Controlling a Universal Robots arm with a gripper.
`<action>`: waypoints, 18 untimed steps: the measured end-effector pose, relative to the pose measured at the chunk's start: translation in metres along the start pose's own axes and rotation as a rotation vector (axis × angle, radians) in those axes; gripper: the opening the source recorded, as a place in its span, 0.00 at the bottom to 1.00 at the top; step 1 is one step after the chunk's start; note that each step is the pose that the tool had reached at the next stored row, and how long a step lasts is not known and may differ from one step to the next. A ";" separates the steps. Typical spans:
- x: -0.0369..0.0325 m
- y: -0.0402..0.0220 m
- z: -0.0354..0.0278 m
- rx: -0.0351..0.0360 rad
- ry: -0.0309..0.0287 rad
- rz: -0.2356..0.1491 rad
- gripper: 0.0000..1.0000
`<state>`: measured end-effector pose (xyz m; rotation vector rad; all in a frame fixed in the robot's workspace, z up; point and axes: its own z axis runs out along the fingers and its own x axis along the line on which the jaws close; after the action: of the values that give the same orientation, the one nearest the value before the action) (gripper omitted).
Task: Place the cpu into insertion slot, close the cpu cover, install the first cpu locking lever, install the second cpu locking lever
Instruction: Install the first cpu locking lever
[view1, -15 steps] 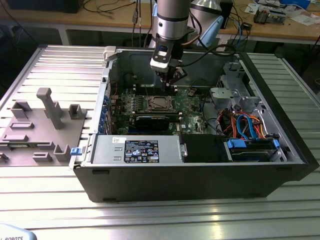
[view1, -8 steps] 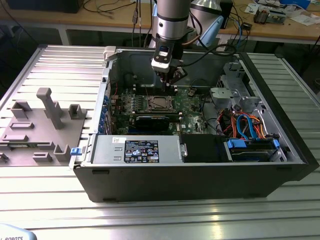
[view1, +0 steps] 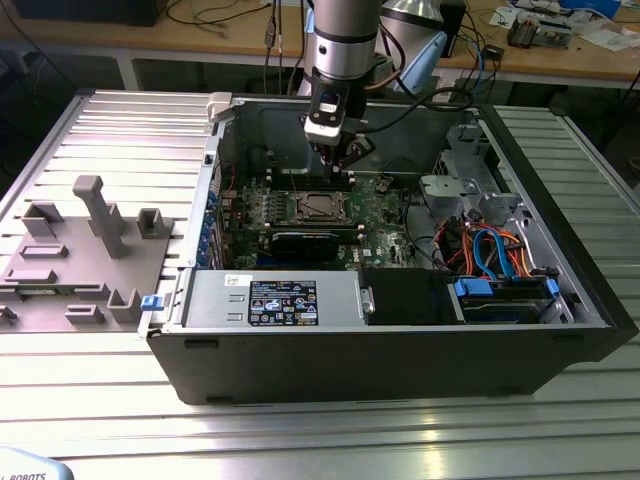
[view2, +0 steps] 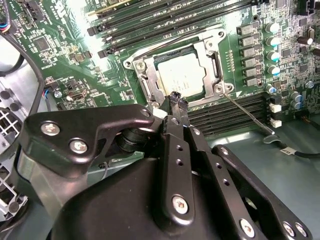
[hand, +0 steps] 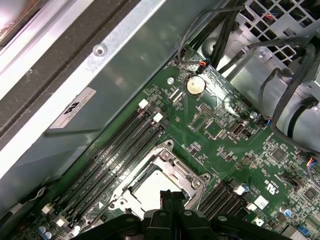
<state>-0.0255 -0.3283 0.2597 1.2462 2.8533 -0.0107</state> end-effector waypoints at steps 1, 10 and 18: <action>0.0000 0.0000 0.0000 -0.0001 0.0000 -0.004 0.11; 0.0000 0.0000 0.0000 -0.0005 0.0001 -0.021 0.11; 0.0000 0.0000 0.0000 -0.0013 0.0002 -0.044 0.11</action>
<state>-0.0255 -0.3283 0.2597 1.1825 2.8801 -0.0097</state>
